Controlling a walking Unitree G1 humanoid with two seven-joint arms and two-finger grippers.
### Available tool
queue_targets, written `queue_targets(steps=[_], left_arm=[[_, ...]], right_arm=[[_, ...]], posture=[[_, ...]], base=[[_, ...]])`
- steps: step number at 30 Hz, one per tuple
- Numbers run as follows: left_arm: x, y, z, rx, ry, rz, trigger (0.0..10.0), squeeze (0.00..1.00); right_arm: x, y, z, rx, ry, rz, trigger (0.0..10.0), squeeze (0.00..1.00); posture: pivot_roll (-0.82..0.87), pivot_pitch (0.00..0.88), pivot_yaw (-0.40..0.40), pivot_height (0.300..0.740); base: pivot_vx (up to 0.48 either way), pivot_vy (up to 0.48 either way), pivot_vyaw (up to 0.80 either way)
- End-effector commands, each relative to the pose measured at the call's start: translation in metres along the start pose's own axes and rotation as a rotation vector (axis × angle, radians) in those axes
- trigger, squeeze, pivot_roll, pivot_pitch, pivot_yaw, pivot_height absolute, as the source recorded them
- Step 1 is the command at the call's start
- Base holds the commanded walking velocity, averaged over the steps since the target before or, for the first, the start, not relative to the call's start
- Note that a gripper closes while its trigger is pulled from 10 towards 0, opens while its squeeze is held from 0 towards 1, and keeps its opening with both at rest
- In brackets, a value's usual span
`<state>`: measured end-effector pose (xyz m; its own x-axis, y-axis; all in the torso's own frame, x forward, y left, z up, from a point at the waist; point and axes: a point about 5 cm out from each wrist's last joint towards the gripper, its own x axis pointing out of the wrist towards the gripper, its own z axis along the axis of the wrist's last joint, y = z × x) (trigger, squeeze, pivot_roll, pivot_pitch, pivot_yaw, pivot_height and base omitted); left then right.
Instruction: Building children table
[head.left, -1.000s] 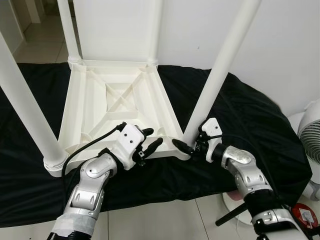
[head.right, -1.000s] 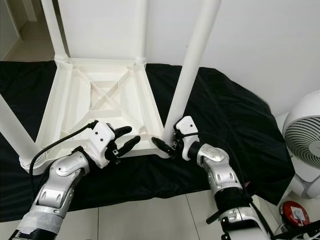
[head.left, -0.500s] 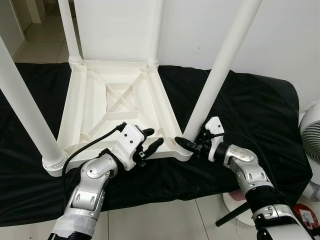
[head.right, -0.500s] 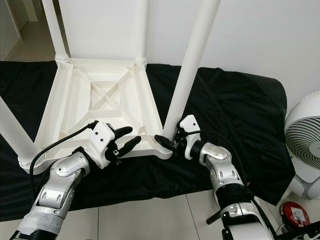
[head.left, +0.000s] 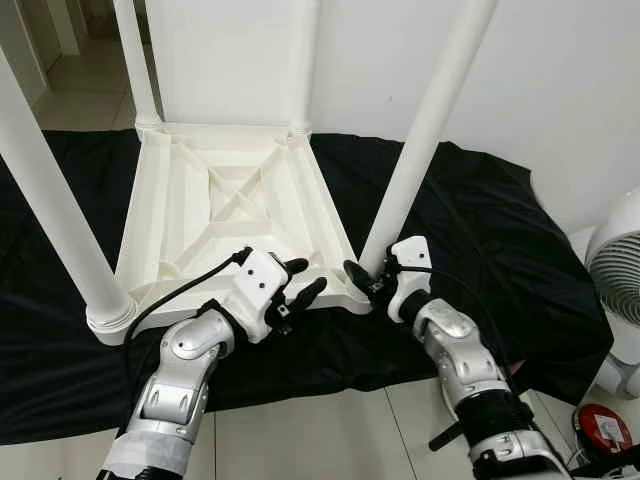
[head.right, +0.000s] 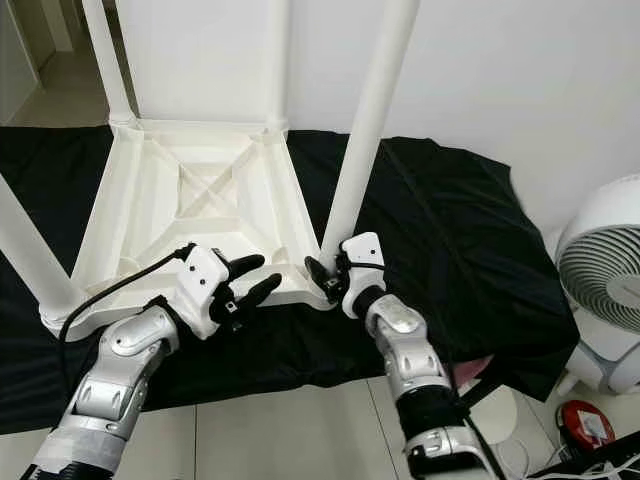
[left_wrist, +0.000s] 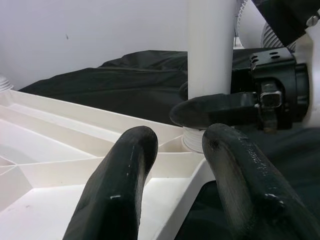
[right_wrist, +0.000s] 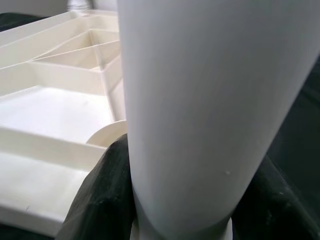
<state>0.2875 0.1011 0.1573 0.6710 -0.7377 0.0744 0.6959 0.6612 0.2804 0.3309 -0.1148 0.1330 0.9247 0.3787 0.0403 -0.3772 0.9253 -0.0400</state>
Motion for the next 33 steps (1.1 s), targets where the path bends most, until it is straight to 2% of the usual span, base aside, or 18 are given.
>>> queue_targets(steps=[1, 2, 5, 12, 13, 15, 19, 21, 23, 24, 25, 27, 30, 33], left_arm=[[0.001, 0.002, -0.001, -0.010, 0.004, 0.082, 10.0, 0.00], [0.001, 0.002, -0.001, -0.010, 0.004, 0.082, 10.0, 0.00], [0.001, 0.002, -0.001, -0.010, 0.003, 0.081, 10.0, 0.00], [0.001, 0.002, 0.000, -0.010, 0.004, 0.081, 10.0, 0.00], [0.001, 0.002, 0.000, -0.009, 0.003, 0.081, 10.0, 0.00], [0.001, 0.002, 0.000, -0.009, 0.003, 0.081, 10.0, 0.00], [-0.001, 0.003, 0.000, -0.008, 0.005, 0.088, 10.0, 0.00], [-0.001, 0.003, 0.000, -0.008, 0.005, 0.089, 10.0, 0.00], [-0.002, 0.003, 0.000, -0.009, 0.007, 0.090, 10.0, 0.00], [-0.002, 0.002, 0.000, -0.010, 0.008, 0.091, 10.0, 0.00], [-0.002, 0.002, -0.001, -0.011, 0.008, 0.090, 10.0, 0.00], [-0.002, 0.002, -0.001, -0.011, 0.009, 0.089, 10.0, 0.00], [0.000, 0.003, -0.001, -0.007, 0.010, 0.083, 10.0, 0.00], [0.001, 0.004, 0.000, -0.008, 0.007, 0.081, 10.0, 0.00]], right_arm=[[-0.003, -0.006, -0.001, -0.027, 0.013, -0.136, 10.0, 0.00], [-0.003, -0.006, -0.001, -0.027, 0.013, -0.136, 10.0, 0.00], [-0.005, 0.002, -0.002, -0.004, 0.012, -0.250, 10.0, 0.00], [-0.004, 0.014, 0.000, 0.028, 0.000, -0.286, 10.0, 0.00], [-0.005, 0.014, 0.001, 0.028, -0.013, -0.274, 10.0, 1.00], [-0.005, 0.014, 0.001, 0.028, -0.013, -0.274, 10.0, 1.00], [-0.011, 0.008, 0.012, 0.065, -0.099, -0.227, 10.0, 1.00], [-0.012, 0.006, 0.013, 0.064, -0.107, -0.212, 10.0, 1.00], [-0.016, 0.004, 0.010, 0.045, -0.088, -0.118, 10.0, 1.00], [-0.019, 0.005, 0.008, 0.038, -0.078, -0.064, 10.0, 0.97], [-0.022, 0.003, 0.007, 0.024, -0.071, -0.023, 10.0, 0.00], [-0.024, 0.001, 0.005, 0.023, -0.066, 0.005, 10.0, 0.00], [-0.029, -0.012, 0.004, -0.027, -0.038, 0.128, 10.0, 0.00], [-0.027, -0.026, 0.005, -0.092, -0.020, 0.194, 10.0, 0.00]], posture=[[0.08, 0.044, -0.109, 0.740], [0.08, 0.044, -0.109, 0.740], [0.08, 0.044, -0.110, 0.740], [0.09, 0.042, -0.110, 0.740], [0.09, 0.041, -0.113, 0.740], [0.09, 0.041, -0.113, 0.740], [0.09, 0.041, -0.117, 0.740], [0.09, 0.041, -0.117, 0.740], [0.09, 0.042, -0.118, 0.740], [0.09, 0.042, -0.118, 0.740], [0.09, 0.039, -0.116, 0.740], [0.09, 0.039, -0.116, 0.740], [0.09, 0.040, -0.115, 0.740], [0.08, 0.036, -0.112, 0.740]], base=[[0.000, 0.000, 0.00], [0.000, 0.000, 0.00], [0.000, 0.000, 0.00], [0.000, 0.000, 0.00], [0.000, 0.000, 0.00], [0.000, 0.000, 0.00], [0.000, 0.000, 0.00], [0.000, 0.000, 0.00], [0.000, 0.000, 0.00], [0.000, 0.000, 0.00], [0.000, 0.000, 0.00], [0.000, 0.000, 0.00], [0.000, 0.000, 0.00], [0.000, 0.000, 0.00]])
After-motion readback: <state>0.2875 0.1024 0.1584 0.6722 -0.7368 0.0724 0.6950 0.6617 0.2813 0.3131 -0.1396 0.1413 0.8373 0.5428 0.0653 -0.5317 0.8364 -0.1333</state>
